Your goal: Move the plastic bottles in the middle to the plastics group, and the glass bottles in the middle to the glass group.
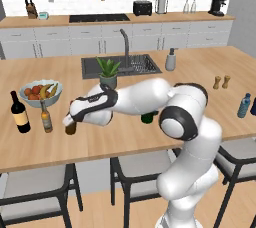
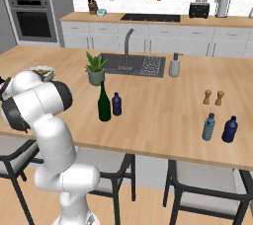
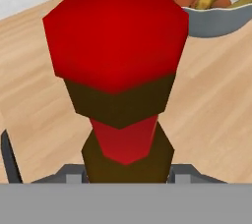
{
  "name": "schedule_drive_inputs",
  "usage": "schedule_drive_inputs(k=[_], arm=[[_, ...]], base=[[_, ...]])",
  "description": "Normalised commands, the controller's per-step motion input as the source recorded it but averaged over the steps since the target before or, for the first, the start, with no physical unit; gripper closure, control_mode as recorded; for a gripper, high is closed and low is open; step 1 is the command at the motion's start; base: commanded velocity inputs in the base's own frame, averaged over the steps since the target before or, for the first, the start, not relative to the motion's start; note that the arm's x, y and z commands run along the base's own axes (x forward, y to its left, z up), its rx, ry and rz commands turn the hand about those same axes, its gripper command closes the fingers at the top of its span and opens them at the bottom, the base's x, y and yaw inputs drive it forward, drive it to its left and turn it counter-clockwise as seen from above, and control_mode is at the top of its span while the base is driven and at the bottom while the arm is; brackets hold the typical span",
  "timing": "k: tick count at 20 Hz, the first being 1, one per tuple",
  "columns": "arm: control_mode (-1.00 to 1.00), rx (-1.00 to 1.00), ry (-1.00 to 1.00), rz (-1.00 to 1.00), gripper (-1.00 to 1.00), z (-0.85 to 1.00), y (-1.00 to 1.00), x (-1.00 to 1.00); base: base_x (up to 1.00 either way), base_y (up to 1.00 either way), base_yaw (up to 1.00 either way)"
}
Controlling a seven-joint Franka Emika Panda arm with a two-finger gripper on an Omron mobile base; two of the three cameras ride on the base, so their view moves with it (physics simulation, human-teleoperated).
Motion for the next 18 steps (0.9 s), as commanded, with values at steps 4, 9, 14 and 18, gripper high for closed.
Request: schedule_drive_inputs(k=[4, 9, 14, 18], arm=[[-1.0, -0.08, 0.0, 0.01, 1.0, -0.31, 0.07, 0.09], [-1.0, -0.03, 0.0, 0.02, 1.0, -0.32, 0.06, 0.0], [-1.0, -0.02, 0.0, 0.02, 1.0, -0.34, 0.09, 0.0], [-1.0, 0.0, 0.0, 0.01, 1.0, -0.03, 0.09, 0.07]], base=[[0.0, 0.0, 0.0], [0.0, 0.0, 0.0], [0.0, 0.0, 0.0], [0.0, 0.0, 0.0]])
